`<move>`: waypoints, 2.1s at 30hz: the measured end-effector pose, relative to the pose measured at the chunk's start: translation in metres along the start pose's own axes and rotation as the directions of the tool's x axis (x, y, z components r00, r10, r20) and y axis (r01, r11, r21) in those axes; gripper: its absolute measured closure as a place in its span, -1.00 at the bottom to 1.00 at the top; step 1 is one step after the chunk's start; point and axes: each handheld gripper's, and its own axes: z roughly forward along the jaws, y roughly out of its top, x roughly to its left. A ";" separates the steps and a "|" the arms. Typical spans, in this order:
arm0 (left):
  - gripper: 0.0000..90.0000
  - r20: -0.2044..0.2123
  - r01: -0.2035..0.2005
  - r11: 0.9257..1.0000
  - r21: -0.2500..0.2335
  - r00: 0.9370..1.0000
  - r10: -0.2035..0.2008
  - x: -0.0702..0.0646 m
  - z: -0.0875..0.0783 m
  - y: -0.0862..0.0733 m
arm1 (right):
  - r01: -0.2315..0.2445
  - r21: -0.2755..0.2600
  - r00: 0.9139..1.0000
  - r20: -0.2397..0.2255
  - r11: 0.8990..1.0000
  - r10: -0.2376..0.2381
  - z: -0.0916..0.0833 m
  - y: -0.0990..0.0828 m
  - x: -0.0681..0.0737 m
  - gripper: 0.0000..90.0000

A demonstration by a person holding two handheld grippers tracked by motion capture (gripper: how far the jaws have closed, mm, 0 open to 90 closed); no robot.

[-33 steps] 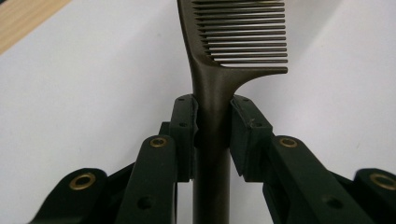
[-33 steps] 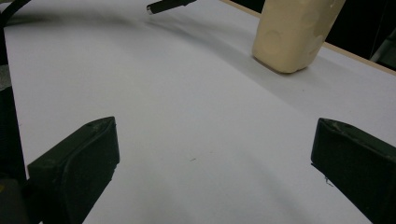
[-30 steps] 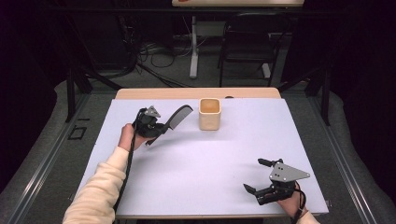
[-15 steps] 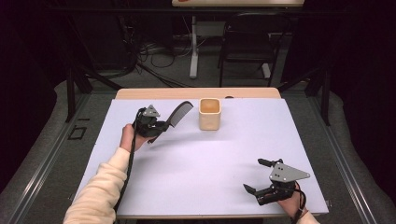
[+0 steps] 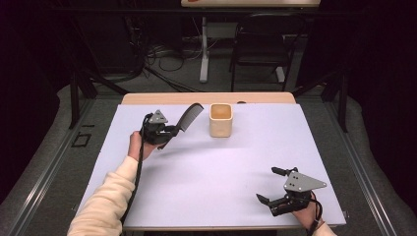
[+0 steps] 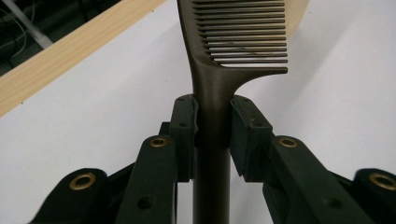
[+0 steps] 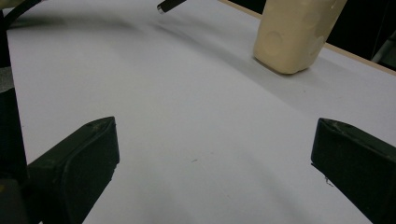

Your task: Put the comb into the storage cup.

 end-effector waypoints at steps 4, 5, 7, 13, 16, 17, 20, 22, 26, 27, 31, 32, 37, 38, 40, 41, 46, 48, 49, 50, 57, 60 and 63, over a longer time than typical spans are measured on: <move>0.60 -0.011 -0.005 1.000 -0.018 1.000 0.005 -0.002 0.000 0.002 | 0.000 -0.001 1.000 -0.001 1.000 0.000 0.000 0.000 0.000 -0.99; 0.60 -0.013 -0.002 1.000 -0.023 1.000 0.002 -0.003 -0.001 0.002 | 0.000 -0.001 1.000 -0.001 1.000 0.000 0.000 0.000 0.000 -0.99; 0.60 -0.021 -0.006 1.000 -0.029 1.000 0.005 -0.003 -0.001 0.002 | -0.001 0.001 1.000 -0.002 1.000 0.001 0.000 0.000 0.000 -0.99; 0.60 -0.039 -0.003 0.999 -0.052 0.999 0.001 -0.003 -0.003 0.003 | -0.001 -0.001 1.000 -0.002 1.000 0.001 0.000 0.000 0.000 -0.99; 0.60 -0.036 0.008 0.998 -0.069 0.999 -0.010 -0.003 -0.003 0.004 | -0.003 0.003 1.000 -0.003 1.000 0.003 0.000 0.000 -0.001 -0.99; 0.60 -0.037 0.007 0.997 -0.073 0.999 -0.009 -0.003 -0.003 0.005 | -0.003 0.002 1.000 -0.004 1.000 0.003 0.000 0.000 -0.001 -0.99; 0.60 -0.047 0.001 0.997 -0.081 0.999 -0.005 -0.004 -0.002 0.006 | -0.002 0.004 1.000 -0.004 1.000 0.002 0.001 0.000 -0.001 -0.99; 0.60 -0.051 0.000 0.996 -0.085 0.999 -0.005 -0.005 -0.002 0.006 | -0.002 0.003 1.000 -0.003 1.000 0.002 0.001 0.000 -0.001 -0.99; 0.60 -0.059 -0.005 0.996 -0.090 0.998 -0.001 -0.005 -0.003 0.007 | -0.003 0.003 1.000 -0.004 1.000 0.003 0.001 0.000 -0.001 -0.99; 0.60 -0.062 -0.007 0.996 -0.094 0.998 0.001 -0.006 -0.003 0.008 | -0.002 0.003 1.000 -0.005 1.000 0.002 0.001 0.000 -0.001 -0.99; 0.60 -0.071 -0.006 0.994 -0.113 0.997 -0.002 -0.007 -0.004 0.010 | -0.004 0.004 1.000 -0.005 1.000 0.004 0.002 0.000 -0.001 -0.99; 0.60 -0.071 -0.009 0.993 -0.114 0.997 0.000 -0.007 -0.004 0.010 | -0.004 0.004 1.000 -0.004 1.000 0.004 0.002 0.000 -0.001 -0.99; 0.60 -0.075 -0.013 0.992 -0.122 0.997 0.003 -0.008 -0.004 0.011 | -0.008 0.008 1.000 -0.006 1.000 0.008 0.002 0.000 -0.001 -0.99; 0.60 -0.074 -0.013 0.992 -0.123 0.997 0.004 -0.008 -0.005 0.012 | -0.009 0.007 1.000 -0.007 1.000 0.010 0.002 0.000 -0.001 -0.99; 0.60 -0.079 -0.014 0.992 -0.129 0.997 0.003 -0.007 -0.005 0.012 | -0.010 0.007 1.000 -0.007 1.000 0.010 0.002 0.000 -0.001 -0.99; 0.60 -0.079 -0.012 0.991 -0.130 0.997 0.002 -0.007 -0.005 0.012 | -0.009 0.007 1.000 -0.007 1.000 0.009 0.002 -0.001 -0.001 -0.99; 0.60 -0.085 -0.008 0.989 -0.144 0.996 -0.004 -0.007 -0.006 0.014 | -0.010 0.007 1.000 -0.007 1.000 0.010 0.002 -0.001 -0.001 -0.99; 0.60 -0.086 -0.012 0.989 -0.146 0.996 -0.001 -0.007 -0.006 0.015 | -0.010 0.008 1.000 -0.006 1.000 0.010 0.002 -0.001 -0.001 -0.99; 0.60 -0.088 -0.012 0.989 -0.149 0.996 -0.001 -0.007 -0.006 0.015 | -0.009 0.007 1.000 -0.006 1.000 0.009 0.002 -0.001 -0.001 -0.99; 0.60 -0.087 -0.012 0.989 -0.150 0.996 -0.001 -0.007 -0.007 0.015 | -0.009 0.007 1.000 -0.006 1.000 0.009 0.002 -0.001 -0.001 -0.99; 0.60 -0.088 -0.004 0.987 -0.163 0.996 -0.010 -0.007 -0.008 0.019 | -0.006 0.007 1.000 -0.002 1.000 0.006 0.002 -0.001 -0.001 -0.99; 0.60 -0.085 -0.004 0.984 -0.176 0.996 -0.011 -0.009 -0.008 0.023 | -0.008 0.009 1.000 -0.002 1.000 0.008 0.002 -0.001 -0.001 -0.99; 0.60 -0.086 -0.004 0.983 -0.183 0.996 -0.011 -0.010 -0.007 0.026 | -0.005 0.003 1.000 0.000 1.000 0.005 0.002 0.000 -0.001 -0.99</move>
